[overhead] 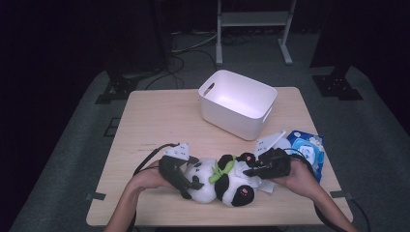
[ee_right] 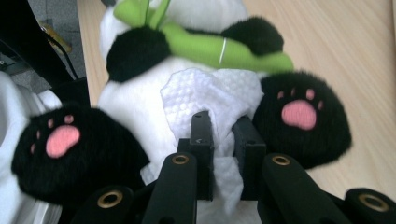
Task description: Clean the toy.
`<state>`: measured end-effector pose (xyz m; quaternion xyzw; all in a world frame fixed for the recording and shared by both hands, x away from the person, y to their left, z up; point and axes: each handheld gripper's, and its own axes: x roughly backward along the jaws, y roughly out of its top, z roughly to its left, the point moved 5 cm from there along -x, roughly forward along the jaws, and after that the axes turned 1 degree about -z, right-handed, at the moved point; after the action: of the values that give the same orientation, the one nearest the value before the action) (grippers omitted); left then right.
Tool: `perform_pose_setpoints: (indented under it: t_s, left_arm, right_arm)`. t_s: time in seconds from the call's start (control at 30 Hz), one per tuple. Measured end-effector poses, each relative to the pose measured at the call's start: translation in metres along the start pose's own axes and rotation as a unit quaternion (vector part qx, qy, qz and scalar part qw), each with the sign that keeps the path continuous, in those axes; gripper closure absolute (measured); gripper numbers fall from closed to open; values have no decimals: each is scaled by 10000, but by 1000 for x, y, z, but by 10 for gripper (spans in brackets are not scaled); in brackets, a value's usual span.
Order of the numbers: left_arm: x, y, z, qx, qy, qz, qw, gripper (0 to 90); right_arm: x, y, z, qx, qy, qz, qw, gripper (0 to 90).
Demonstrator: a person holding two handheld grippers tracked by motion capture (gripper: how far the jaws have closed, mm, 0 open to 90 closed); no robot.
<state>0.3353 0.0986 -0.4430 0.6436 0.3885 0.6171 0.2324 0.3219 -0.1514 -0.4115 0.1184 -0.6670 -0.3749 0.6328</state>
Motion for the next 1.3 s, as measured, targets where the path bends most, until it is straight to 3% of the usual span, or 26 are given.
perform_pose_setpoints:
  t_s: [0.57,0.73,0.83,1.03,1.3]
  left_arm:
    - [-3,3,-4,-34,-12,-34,10000,60]
    - [-3,3,-4,-31,7,-46,10000,60]
    - [-3,3,-4,-58,-1,-43,10000,60]
    - [0,2,-2,-8,28,-77,10000,60]
    - [7,-5,1,48,31,14,10000,60]
  right_arm:
    - [-21,46,2,245,105,-148,9995,797]
    - [-26,59,16,415,270,-149,9987,797]
    - [-30,63,22,577,233,-65,9980,798]
    - [-29,57,14,448,111,68,9989,798]
    - [-17,33,-3,125,-47,60,9999,797]
